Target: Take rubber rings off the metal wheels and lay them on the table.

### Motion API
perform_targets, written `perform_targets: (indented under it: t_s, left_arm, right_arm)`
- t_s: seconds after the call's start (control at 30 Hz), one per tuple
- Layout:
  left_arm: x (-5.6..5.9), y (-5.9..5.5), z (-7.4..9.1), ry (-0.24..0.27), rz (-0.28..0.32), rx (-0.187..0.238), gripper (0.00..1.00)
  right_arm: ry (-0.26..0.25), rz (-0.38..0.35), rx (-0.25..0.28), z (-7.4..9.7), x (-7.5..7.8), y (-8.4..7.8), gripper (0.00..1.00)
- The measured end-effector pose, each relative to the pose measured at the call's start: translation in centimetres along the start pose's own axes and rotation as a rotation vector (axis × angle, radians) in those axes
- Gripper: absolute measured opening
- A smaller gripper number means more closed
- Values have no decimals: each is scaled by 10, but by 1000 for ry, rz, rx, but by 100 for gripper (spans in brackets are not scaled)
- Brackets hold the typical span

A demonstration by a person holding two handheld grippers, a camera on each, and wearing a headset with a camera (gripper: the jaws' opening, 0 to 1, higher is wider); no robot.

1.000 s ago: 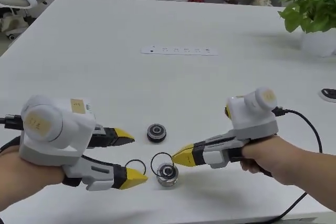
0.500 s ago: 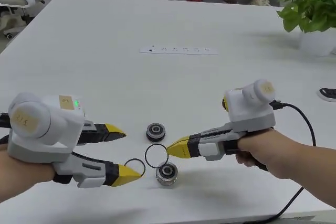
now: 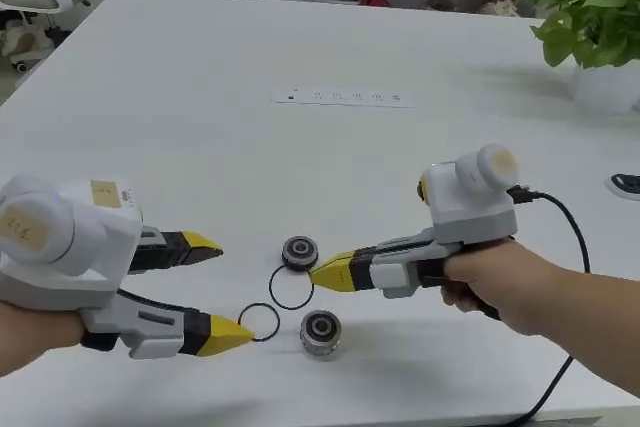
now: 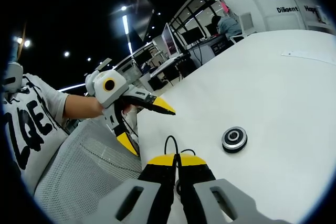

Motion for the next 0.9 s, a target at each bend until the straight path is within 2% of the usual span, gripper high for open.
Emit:
perform_targets:
  t_s: [0.47, 0.9]
  left_arm:
    - [-9, -4, 15, 36, 8, 3, 65]
    - [-14, -6, 25, 60, 12, 5, 66]
  right_arm:
    - [-46, -9, 28, -6, 9, 8, 0]
    - [-73, -10, 25, -18, 12, 11, 0]
Point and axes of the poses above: the centre of the closed fingertips' face, and the gripper's own axes: z roughly backward along the fingers, x roughly to its right, y roughly out of its top, the point moved 1 cm from there along z, roughly backward along the fingers, and after that the axes turned 11 degrees about x, right-handed, at the moved point
